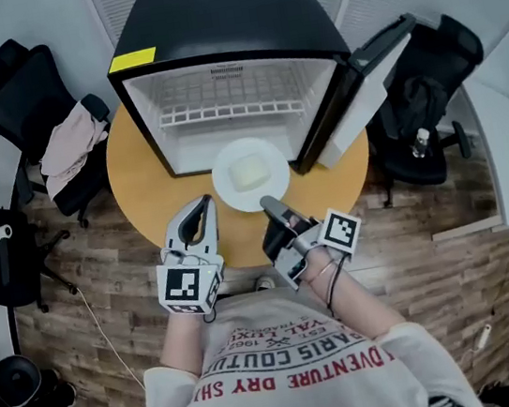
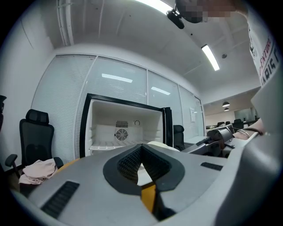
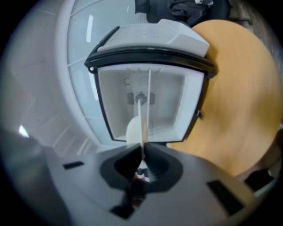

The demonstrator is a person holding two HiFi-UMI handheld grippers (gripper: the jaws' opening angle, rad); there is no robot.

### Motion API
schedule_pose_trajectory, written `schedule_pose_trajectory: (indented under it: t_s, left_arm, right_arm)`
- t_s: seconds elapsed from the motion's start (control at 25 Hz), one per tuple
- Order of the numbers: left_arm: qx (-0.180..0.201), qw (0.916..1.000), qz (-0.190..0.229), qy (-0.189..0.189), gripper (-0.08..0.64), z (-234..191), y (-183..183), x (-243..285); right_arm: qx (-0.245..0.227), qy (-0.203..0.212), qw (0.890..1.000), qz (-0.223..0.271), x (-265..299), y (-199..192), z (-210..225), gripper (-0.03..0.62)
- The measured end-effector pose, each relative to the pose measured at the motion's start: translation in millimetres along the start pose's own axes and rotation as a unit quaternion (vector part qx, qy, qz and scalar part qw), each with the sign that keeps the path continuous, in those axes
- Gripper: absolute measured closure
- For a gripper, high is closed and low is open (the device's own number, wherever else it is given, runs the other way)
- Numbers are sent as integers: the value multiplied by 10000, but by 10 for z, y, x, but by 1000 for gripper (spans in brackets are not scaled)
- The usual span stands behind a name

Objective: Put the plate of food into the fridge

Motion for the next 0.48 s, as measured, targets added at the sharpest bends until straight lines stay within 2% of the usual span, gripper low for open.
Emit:
schedule_pose_trajectory:
  t_s: [0.2, 0.48]
  left_arm:
    - [-35, 9999, -74, 117, 529, -56, -9, 200]
    - [16, 9999, -129, 101, 529, -389, -59, 461]
  right_arm:
    - [53, 30, 10000, -53, 151, 217, -56, 554]
    - [96, 72, 9999, 54, 544, 382, -109, 552]
Point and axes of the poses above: the fingertips, and each gripper's own axes: x forward along the fingers, z to its right, y out of its top, the point moved 7 cm from there along -x, backward along the fingers, and after that the axes turned 9 degrees about x, right-handed, at the moved point
